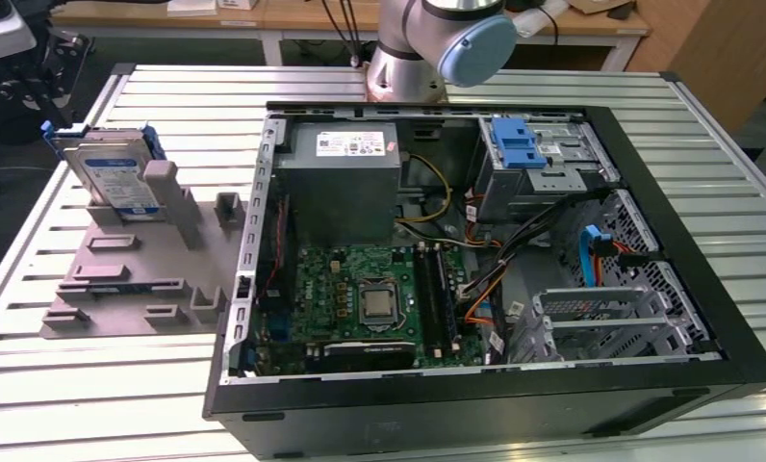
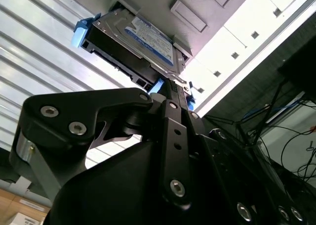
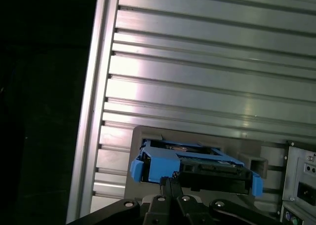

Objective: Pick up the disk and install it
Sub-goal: 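Pick up the disk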

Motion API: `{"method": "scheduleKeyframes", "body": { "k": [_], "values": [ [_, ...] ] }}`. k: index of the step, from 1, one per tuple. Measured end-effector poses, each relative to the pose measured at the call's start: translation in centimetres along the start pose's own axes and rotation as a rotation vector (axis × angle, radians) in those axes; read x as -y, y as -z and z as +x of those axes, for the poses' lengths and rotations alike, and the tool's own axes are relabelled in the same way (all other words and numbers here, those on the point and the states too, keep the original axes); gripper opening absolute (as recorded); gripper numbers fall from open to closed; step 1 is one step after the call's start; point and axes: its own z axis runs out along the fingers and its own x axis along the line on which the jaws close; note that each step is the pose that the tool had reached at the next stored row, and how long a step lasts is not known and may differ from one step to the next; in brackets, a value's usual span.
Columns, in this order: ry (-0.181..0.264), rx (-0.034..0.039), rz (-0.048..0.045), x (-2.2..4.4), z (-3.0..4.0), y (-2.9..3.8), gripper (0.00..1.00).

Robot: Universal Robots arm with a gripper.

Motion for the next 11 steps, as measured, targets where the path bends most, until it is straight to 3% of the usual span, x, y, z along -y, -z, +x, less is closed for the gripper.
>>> {"method": "scheduleKeyframes", "body": {
  "k": [11],
  "values": [
    [0.023, -0.0007, -0.0006, 0.00, 0.00, 0.00, 0.11]
  ]
}}
